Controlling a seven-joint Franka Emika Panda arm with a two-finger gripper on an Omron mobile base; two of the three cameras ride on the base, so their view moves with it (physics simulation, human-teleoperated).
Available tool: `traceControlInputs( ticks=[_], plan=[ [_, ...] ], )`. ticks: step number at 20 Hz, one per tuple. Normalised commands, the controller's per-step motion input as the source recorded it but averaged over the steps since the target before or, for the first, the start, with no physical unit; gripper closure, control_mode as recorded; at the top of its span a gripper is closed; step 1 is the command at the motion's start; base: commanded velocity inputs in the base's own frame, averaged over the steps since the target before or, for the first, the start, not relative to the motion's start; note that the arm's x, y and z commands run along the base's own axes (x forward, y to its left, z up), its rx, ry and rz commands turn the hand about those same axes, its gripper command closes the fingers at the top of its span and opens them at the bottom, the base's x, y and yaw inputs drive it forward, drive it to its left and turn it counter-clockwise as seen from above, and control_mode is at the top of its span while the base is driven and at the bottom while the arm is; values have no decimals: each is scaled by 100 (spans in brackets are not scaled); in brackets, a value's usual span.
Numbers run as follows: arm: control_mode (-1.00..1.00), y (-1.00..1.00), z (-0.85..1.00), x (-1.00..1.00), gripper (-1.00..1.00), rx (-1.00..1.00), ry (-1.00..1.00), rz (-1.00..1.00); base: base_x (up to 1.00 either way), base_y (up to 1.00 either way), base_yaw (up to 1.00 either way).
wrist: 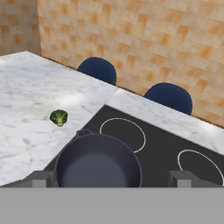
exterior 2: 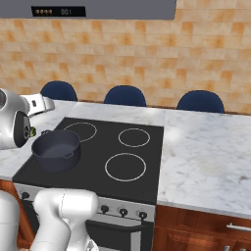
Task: Turn on the burner for the pot on the stove. Wait thirty seconds for the pot to heat up. Then add the broccoli to the pot.
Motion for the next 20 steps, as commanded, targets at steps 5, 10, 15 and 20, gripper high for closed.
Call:
traceControlInputs(
  ticks=[5, 10, 15, 20],
  plan=[
    [-100, 0, 0, 0, -100, 0, 0, 0, 0, 0, 0],
    [-100, 0, 0, 0, -100, 0, 0, 0, 0, 0, 0],
    [-100, 0, 0, 0, -100, 0, 0, 0, 0, 0, 0],
    [-100, 0, 0, 0, -100, 0, 0, 0, 0, 0, 0]
  ],
)
